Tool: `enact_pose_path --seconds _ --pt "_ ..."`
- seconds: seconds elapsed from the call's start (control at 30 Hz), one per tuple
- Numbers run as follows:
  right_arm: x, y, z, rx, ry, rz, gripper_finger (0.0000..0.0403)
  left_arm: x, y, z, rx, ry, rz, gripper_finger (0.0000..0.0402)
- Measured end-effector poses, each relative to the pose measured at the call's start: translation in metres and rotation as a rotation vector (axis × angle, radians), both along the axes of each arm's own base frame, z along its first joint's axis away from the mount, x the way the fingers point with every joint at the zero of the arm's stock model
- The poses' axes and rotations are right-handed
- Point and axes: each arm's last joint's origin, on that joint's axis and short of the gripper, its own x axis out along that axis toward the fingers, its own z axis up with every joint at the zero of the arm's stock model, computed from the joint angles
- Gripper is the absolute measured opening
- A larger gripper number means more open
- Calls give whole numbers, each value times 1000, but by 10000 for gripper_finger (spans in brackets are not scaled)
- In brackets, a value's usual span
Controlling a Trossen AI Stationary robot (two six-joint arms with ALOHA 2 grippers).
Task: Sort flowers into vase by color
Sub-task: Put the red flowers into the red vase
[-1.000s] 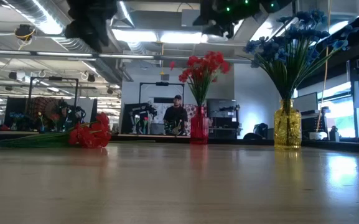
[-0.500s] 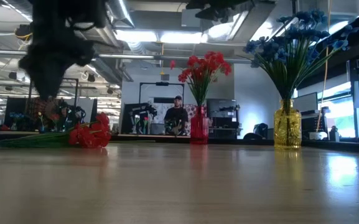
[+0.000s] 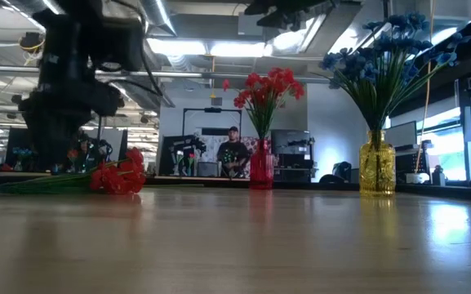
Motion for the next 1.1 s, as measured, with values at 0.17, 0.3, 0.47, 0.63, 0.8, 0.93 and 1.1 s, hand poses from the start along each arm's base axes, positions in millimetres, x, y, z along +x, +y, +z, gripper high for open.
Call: enact_pose_path --seconds 0.17,0.3,0.47,0.63,0.8,0.93,1.1 --pt "0 0 0 17 -10 0 280 3 11 -25 -13 53 -14 237" --pt "0 0 -2 30 0 0 280 5 18 -44 -13 92 5 237" --pt "0 0 -3 39 16 0 280 9 20 -52 -19 83 -26 227" --pt "-4 2 0 37 11 0 280 22 22 -44 31 14 -71 159" --pt "-28 24 30 -40 -46 12 280 35 29 -29 187 -81 -74 63" --pt "-55 43 54 -111 -94 23 280 47 39 -1 291 -254 -76 13" --pt "-83 65 73 -130 -132 33 280 54 64 51 477 -632 -59 20"
